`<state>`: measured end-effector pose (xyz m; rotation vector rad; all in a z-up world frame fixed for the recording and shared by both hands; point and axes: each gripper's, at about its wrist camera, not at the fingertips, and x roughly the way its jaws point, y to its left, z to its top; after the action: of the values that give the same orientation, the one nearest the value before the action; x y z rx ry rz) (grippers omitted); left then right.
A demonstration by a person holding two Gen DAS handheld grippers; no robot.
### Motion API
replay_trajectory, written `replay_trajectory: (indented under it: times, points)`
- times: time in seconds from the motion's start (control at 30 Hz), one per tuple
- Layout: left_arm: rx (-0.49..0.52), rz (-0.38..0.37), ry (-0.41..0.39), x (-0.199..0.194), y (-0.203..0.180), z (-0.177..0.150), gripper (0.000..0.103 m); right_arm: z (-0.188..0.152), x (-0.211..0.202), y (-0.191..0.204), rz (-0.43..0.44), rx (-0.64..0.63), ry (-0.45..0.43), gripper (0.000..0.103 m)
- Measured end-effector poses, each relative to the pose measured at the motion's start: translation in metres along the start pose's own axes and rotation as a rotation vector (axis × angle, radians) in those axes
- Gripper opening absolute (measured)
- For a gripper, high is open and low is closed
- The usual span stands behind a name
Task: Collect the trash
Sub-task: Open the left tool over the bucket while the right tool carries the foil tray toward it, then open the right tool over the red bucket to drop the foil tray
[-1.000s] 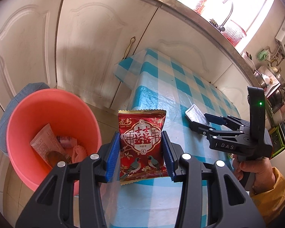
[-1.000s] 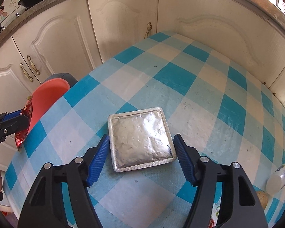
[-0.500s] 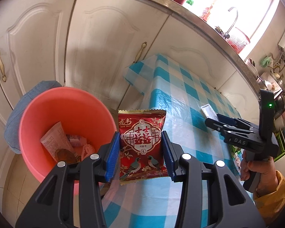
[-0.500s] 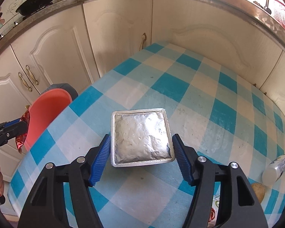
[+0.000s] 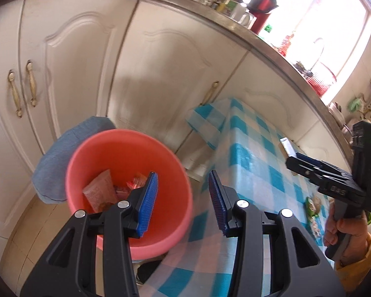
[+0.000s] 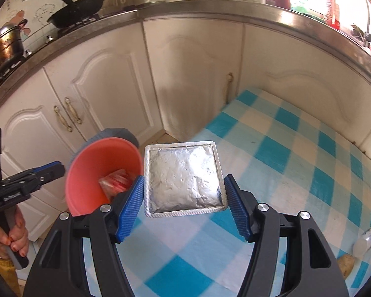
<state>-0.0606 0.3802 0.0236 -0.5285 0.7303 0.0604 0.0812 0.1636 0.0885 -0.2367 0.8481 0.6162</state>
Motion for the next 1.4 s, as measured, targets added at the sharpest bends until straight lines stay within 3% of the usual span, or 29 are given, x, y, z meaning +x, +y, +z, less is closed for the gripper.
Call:
replay_trajectory:
  times: [0.43,0.8,0.87,0.93,1.03,1.23,1.4]
  points:
    - [-0.081,0.047,0.017,0.005,0.042,-0.008,0.044,0.009,0.04,0.078,0.151,-0.1,0.071,0.066]
    - [-0.126,0.073,0.045,0.01,0.063,-0.017,0.044,0.01,0.074,0.114,0.19,-0.141,0.114,0.067]
    - [-0.129,0.076,0.049,0.011,0.065,-0.017,0.044,0.01,0.077,0.116,0.198,-0.135,0.113,0.069]
    - [-0.135,0.08,0.047,0.012,0.067,-0.017,0.044,0.011,0.078,0.117,0.189,-0.13,0.104,0.078]
    - [-0.147,0.089,0.045,0.012,0.071,-0.017,0.045,0.011,0.076,0.112,0.183,-0.111,0.095,0.079]
    - [-0.162,0.142,0.033,0.012,0.073,-0.019,0.078,0.011,0.056,0.088,0.159,-0.034,0.061,0.088]
    - [-0.178,0.126,0.039,0.013,0.07,-0.021,0.083,0.005,0.032,0.064,0.18,0.056,0.026,0.088]
